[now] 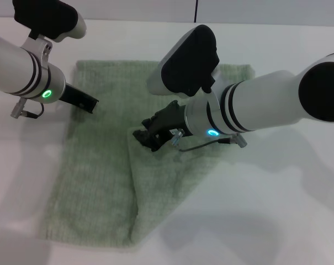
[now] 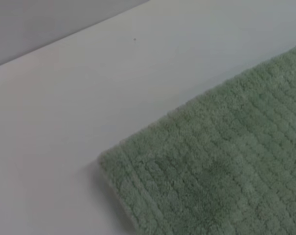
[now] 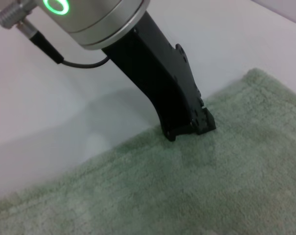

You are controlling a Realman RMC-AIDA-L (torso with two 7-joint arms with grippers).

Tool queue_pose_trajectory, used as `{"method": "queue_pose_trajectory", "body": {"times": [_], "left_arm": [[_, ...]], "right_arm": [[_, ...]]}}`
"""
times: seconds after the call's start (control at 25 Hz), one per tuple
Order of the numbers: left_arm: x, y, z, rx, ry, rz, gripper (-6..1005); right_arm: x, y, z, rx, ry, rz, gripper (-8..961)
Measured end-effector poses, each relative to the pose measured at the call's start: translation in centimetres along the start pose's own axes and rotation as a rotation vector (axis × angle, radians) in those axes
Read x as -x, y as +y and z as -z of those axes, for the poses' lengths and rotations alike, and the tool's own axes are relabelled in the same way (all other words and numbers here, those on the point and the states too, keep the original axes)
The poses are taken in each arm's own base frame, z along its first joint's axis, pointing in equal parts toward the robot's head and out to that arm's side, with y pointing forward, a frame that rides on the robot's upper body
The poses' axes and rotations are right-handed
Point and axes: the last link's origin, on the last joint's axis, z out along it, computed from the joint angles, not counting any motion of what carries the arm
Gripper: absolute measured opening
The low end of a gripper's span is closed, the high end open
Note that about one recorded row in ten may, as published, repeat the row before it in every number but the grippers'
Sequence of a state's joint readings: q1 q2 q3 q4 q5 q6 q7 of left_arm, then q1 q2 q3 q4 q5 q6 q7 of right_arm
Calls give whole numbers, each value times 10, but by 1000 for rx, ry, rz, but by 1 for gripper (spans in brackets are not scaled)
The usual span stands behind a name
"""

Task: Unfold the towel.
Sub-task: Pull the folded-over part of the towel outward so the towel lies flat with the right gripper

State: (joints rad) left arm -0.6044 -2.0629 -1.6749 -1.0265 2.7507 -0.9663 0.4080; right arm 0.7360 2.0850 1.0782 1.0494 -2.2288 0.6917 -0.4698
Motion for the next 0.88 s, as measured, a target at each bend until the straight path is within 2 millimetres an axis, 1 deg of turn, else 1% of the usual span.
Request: {"method": "queue_pose_trajectory", "body": {"times": [0.36,0.56,0.68,0.88], "left_arm": [[-1,-3,1,-14,-2,-6,18],[-1,-3,0,-17,-7,-11,19],[-1,-3,0,-17,-7,-11,19],[-2,-3,1,-17,-6,-11,20]], "right_arm": [[2,-1,2,0,-7,12,238],[9,-4,9,0,-42,-30,16],[10,0,11,5,-57,-22,19],[13,1,11,6,-58,-8,218]]}}
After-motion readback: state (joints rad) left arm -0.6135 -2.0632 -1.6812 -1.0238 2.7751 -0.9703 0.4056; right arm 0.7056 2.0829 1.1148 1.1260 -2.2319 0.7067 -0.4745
